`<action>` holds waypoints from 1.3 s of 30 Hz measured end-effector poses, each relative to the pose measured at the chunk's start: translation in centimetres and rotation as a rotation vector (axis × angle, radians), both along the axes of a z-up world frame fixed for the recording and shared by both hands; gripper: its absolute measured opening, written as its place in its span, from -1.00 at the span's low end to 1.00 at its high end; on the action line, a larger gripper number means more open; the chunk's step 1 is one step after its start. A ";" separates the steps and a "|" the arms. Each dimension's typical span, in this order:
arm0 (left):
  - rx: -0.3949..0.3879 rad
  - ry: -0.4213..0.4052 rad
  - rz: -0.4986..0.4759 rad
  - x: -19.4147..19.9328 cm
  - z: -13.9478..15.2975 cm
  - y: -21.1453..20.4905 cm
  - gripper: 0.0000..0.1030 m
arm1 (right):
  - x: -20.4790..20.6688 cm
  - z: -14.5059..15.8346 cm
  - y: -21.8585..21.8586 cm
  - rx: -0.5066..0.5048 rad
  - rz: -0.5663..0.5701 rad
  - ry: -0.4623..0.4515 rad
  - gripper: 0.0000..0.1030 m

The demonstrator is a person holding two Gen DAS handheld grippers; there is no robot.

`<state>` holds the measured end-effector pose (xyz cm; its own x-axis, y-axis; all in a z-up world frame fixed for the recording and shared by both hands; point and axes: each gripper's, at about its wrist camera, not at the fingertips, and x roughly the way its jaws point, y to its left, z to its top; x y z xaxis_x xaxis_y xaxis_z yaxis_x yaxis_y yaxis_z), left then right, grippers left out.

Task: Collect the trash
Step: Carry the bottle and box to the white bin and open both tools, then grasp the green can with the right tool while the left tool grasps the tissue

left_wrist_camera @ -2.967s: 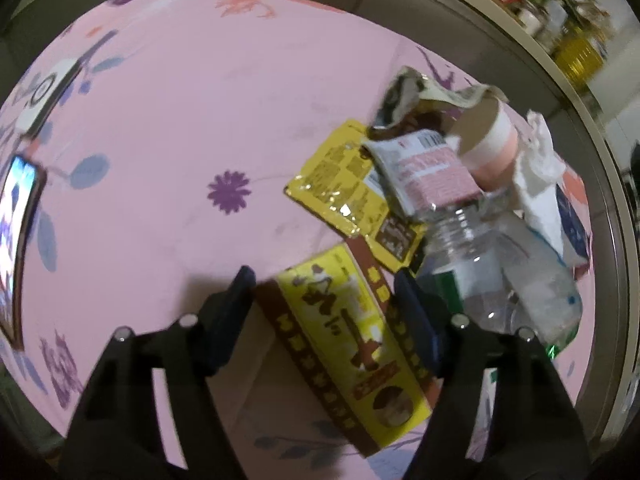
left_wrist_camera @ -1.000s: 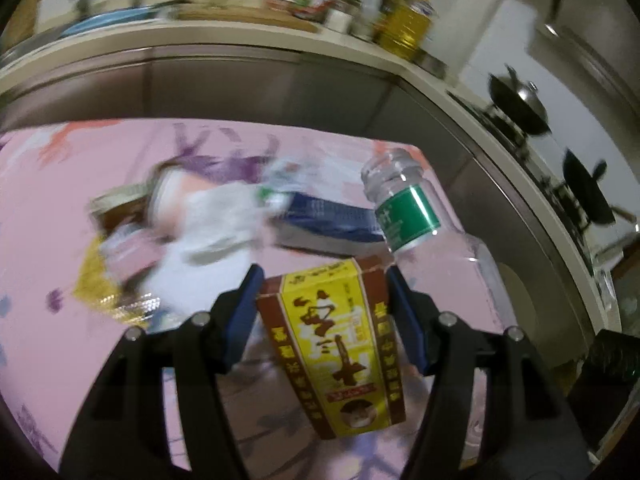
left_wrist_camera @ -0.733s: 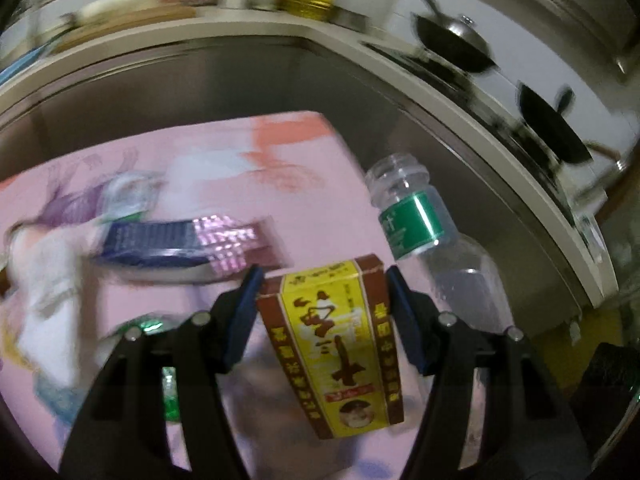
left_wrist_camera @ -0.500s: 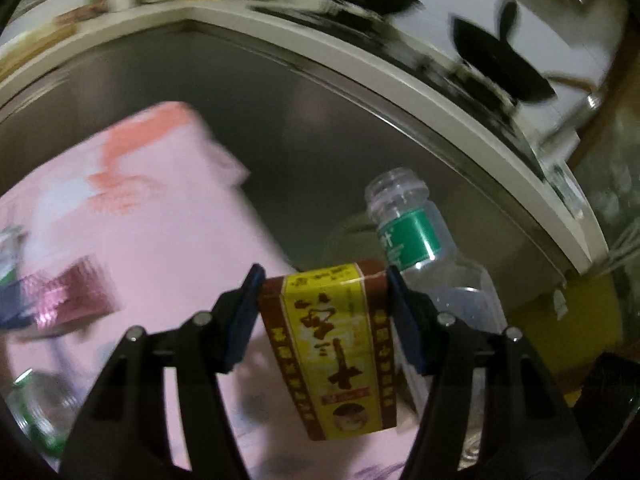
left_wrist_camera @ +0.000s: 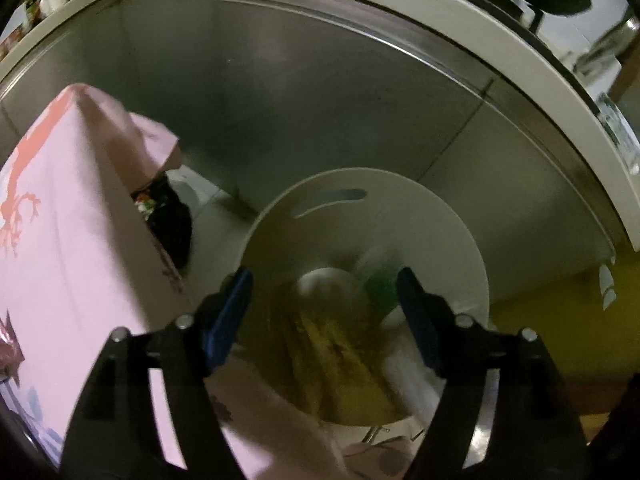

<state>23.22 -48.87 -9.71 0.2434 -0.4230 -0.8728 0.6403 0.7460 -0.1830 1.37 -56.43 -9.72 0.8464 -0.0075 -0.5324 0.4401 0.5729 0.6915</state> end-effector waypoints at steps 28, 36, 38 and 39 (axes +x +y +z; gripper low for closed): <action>-0.159 -0.270 0.321 -11.4 8.1 41.7 0.42 | 2.7 6.3 19.4 -0.194 0.390 -0.126 0.14; -0.225 -0.159 0.621 -7.4 6.2 56.7 0.42 | 5.5 5.6 29.4 -0.245 0.627 -0.059 0.12; -0.231 -0.155 0.615 -6.1 6.0 57.1 0.42 | 6.6 5.1 30.9 -0.248 0.680 -0.039 0.12; -0.228 -0.147 0.611 -5.4 5.8 56.9 0.42 | 7.1 4.7 31.5 -0.242 0.697 -0.027 0.12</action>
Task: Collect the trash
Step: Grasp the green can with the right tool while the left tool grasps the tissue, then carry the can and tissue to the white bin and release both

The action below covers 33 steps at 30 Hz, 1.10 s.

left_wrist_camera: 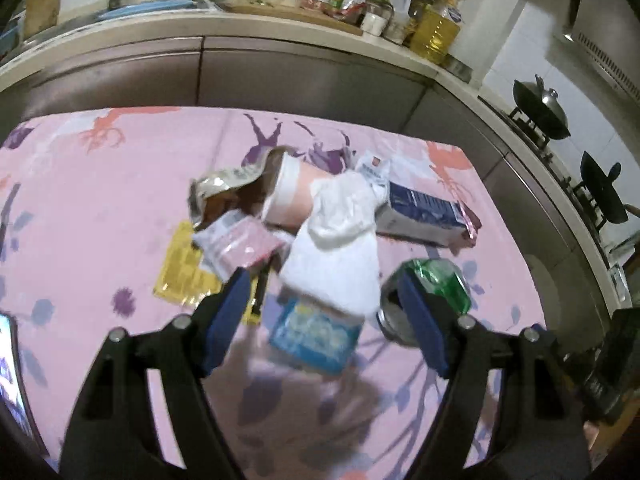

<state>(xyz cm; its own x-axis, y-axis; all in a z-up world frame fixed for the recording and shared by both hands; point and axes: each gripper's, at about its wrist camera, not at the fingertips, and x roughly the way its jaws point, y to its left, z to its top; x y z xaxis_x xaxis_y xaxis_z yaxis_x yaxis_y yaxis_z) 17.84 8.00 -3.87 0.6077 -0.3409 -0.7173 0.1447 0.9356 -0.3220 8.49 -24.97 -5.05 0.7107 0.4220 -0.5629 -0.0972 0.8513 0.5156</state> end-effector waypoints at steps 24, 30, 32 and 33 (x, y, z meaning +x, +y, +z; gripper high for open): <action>0.032 0.074 -0.084 4.6 -2.1 -3.9 -0.90 | 5.3 -5.9 0.8 0.299 0.064 0.187 -0.77; -0.043 0.039 -0.142 3.2 1.0 -5.9 -0.90 | 3.2 -4.7 -3.0 0.308 -0.014 0.117 -0.79; -0.038 0.029 -0.189 2.8 1.7 -8.2 -0.90 | 2.5 -4.5 -5.2 0.328 -0.056 0.094 -0.80; -0.033 0.028 -0.212 2.6 1.9 -9.3 -0.90 | 2.3 -4.6 -6.0 0.335 -0.075 0.086 -0.80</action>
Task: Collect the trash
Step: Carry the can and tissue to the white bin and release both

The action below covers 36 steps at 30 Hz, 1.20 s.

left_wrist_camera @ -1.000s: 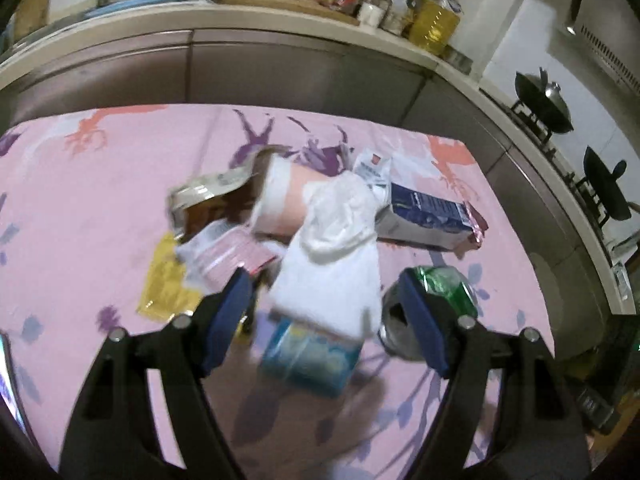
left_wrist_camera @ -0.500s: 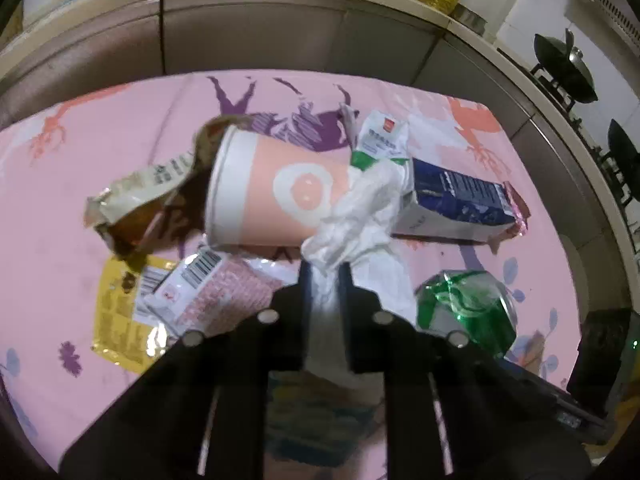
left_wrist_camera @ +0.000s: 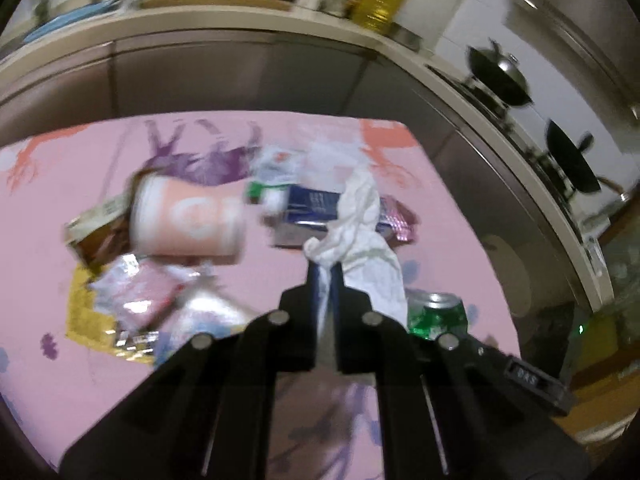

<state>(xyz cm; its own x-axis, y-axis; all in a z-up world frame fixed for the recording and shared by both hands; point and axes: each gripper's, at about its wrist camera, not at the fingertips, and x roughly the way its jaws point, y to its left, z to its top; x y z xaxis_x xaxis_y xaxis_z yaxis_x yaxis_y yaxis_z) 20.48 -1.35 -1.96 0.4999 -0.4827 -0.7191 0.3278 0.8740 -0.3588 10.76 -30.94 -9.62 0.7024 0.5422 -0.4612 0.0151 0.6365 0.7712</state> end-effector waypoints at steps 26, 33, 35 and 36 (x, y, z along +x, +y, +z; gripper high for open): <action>0.148 0.021 -0.603 -0.4 -5.4 -42.8 -0.85 | -7.7 -1.6 -26.8 -0.206 -0.722 0.036 -0.82; 0.239 -0.009 -0.623 -1.2 -6.7 -45.1 -0.17 | -7.8 -2.3 -27.3 -0.260 -0.783 0.018 0.18; 0.226 -0.014 -0.619 -1.5 -6.1 -44.2 -0.17 | -8.2 -1.7 -26.9 -0.270 -0.791 -0.004 0.18; 0.210 -0.025 -0.613 -1.7 -5.6 -43.8 -0.17 | -8.5 -1.4 -26.8 -0.266 -0.790 -0.017 0.18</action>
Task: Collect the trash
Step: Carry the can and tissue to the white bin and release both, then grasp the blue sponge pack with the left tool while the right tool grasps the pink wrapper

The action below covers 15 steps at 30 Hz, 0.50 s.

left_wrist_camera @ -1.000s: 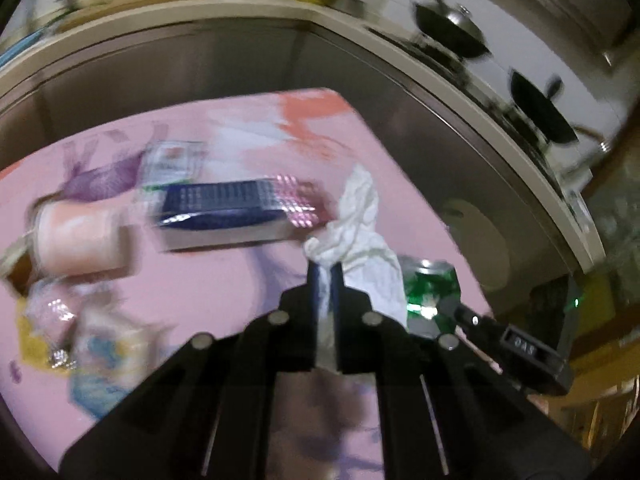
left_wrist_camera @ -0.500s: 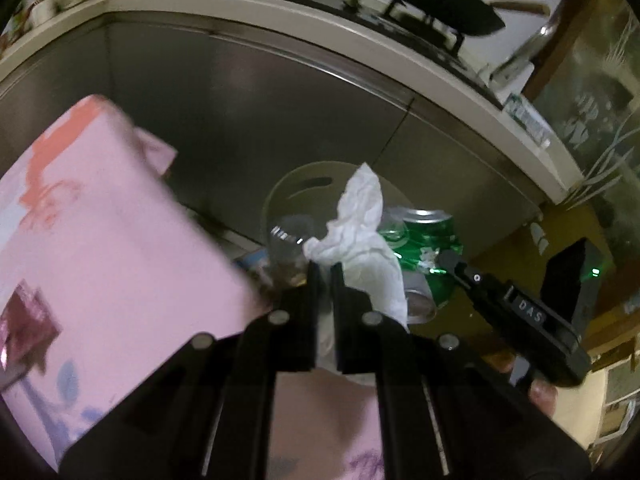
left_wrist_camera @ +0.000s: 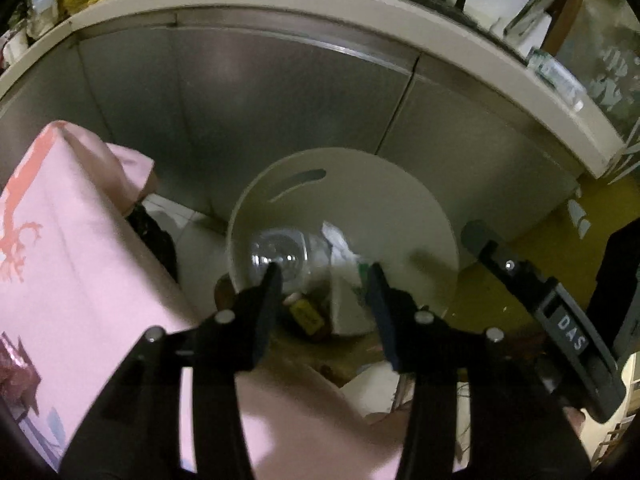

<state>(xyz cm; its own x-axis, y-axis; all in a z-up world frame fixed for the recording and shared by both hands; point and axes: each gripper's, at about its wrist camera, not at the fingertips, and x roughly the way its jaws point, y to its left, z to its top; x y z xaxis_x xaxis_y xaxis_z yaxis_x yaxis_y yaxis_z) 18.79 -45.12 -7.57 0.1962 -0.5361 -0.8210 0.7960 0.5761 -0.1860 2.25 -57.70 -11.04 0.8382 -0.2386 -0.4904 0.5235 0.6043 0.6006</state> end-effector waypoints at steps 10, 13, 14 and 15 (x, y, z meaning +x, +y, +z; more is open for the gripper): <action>-0.081 -0.059 0.086 -4.9 3.0 12.9 -0.17 | -0.9 2.4 5.6 0.039 0.135 -0.088 0.18; -0.075 -0.087 0.149 -5.8 3.0 17.8 -0.17 | 0.1 2.9 8.8 0.042 0.238 -0.079 0.18; -0.072 -0.102 0.183 -6.2 3.0 20.4 -0.17 | 0.5 3.0 10.1 0.042 0.272 -0.076 0.18; -0.067 -0.118 0.216 -6.5 3.0 22.6 -0.17 | 1.0 3.1 11.5 0.048 0.310 -0.074 0.18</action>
<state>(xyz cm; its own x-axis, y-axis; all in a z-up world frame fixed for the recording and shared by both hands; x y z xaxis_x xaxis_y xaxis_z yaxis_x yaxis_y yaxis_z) 12.28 -22.56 -4.59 0.4045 -0.5236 -0.7498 0.6745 0.7245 -0.1421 3.23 -46.24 -7.90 0.9010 0.0551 -0.4303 0.2732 0.6985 0.6614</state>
